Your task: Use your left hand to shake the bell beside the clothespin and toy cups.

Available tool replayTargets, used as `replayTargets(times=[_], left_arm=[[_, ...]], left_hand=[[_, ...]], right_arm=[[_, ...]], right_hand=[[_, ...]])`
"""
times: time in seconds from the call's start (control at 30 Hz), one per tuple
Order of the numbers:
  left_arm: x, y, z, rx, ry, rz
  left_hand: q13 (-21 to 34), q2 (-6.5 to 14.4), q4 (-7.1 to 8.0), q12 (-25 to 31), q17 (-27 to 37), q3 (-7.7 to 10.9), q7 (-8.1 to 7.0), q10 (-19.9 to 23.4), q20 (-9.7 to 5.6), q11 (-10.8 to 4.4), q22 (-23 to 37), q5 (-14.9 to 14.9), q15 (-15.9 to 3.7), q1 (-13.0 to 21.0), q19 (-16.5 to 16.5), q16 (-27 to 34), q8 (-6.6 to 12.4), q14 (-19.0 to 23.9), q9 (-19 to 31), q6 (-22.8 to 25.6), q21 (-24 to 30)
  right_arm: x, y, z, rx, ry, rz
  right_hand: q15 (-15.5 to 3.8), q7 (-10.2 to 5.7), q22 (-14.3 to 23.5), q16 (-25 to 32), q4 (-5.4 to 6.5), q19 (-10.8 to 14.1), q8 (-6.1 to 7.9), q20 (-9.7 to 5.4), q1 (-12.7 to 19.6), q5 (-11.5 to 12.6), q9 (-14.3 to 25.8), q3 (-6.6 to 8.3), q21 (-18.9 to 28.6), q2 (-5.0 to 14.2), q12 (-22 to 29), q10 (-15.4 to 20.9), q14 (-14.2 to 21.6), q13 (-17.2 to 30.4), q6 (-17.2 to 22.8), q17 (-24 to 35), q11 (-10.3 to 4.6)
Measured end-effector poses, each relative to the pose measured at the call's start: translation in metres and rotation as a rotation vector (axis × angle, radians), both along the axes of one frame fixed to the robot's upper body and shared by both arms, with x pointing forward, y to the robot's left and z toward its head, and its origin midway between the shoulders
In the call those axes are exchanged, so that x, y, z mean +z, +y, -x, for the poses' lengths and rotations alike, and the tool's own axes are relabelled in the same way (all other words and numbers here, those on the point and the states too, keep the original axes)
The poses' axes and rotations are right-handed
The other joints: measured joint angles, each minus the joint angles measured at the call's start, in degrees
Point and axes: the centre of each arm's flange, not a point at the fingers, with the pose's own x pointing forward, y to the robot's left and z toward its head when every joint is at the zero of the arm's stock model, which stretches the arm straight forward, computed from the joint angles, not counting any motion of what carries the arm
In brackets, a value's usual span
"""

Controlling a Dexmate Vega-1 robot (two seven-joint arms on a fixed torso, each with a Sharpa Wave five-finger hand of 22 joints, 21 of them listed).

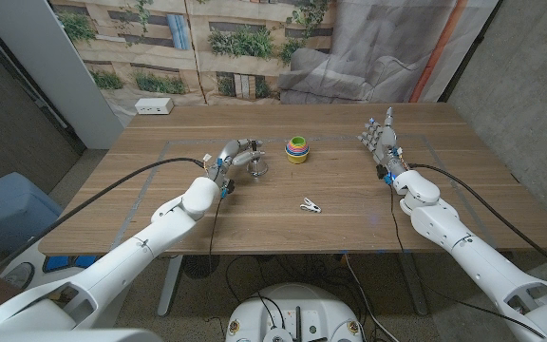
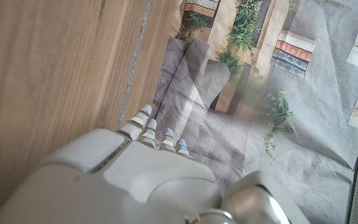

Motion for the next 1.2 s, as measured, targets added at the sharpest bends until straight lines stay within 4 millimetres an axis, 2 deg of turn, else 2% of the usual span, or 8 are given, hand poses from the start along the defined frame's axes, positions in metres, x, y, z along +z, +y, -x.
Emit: replayTargets(times=[0.23, 0.5, 0.87, 1.2], left_arm=[[0.001, 0.0, 0.0, 0.024, -0.024, 0.011], [0.0, 0.006, 0.002, 0.058, -0.046, 0.032], [-0.003, 0.013, 0.001, 0.089, -0.056, 0.054], [-0.006, 0.014, 0.002, 0.101, -0.061, 0.064]], left_hand=[[0.0, 0.2, -0.09, 0.0, 0.0, -1.36, 0.11, 4.6, -0.53, -0.92, 0.0, -0.3, -0.18, 1.5, 2.6, 0.2, 0.0, 2.8, 0.0, 4.9, 0.3], [0.1, 0.4, 0.08, 0.3, 0.0, -2.14, 0.06, 7.1, -0.58, -1.45, 0.0, -0.3, -0.12, 2.6, 4.1, 0.2, -0.4, 4.7, 0.0, 7.5, 0.6], [0.2, 1.4, -0.06, 0.3, 0.0, -3.58, -1.39, 14.5, -1.68, -2.76, 0.3, -0.3, -0.28, 5.2, 7.8, 0.2, -0.4, 8.2, 0.3, 15.8, 1.0], [0.2, 3.0, 0.0, 0.0, 0.0, -3.97, -2.25, 17.6, -2.08, -3.69, 0.3, -0.3, -0.29, 6.9, 9.0, 0.2, -0.66, 9.4, 0.2, 18.9, 1.0]], right_arm=[[0.0, 0.0, 0.0, 0.001, 0.0, 0.001], [0.0, 0.0, 0.0, 0.001, 0.0, 0.001], [0.001, 0.001, 0.0, 0.002, -0.001, 0.001], [0.001, 0.0, 0.0, 0.002, -0.001, 0.0]], right_hand=[[0.0, 0.0, 0.0, 0.0, 0.0, 0.0, 0.0, 0.0, 0.0, 0.0, 0.0, 0.0, 0.0, 0.0, 0.0, 0.0, 0.0, 0.0, 0.0, 0.0, 0.0], [0.0, 0.0, 0.0, 0.0, 0.0, 0.0, 0.0, 0.0, 0.0, 0.0, 0.0, 0.0, 0.0, 0.0, 0.0, 0.0, 0.0, 0.0, 0.0, 0.0, 0.0], [0.0, 0.0, 0.0, 0.0, 0.0, 0.0, 0.0, 0.0, 0.0, 0.0, 0.0, 0.0, 0.0, 0.0, 0.0, 0.0, 0.0, 0.0, 0.0, 0.0, 0.0], [0.0, 0.0, 0.0, 0.0, 0.0, 0.0, 0.0, 0.0, 0.0, 0.0, 0.0, 0.0, 0.0, 0.0, 0.0, 0.0, 0.0, 0.0, 0.0, 0.0, 0.0]])
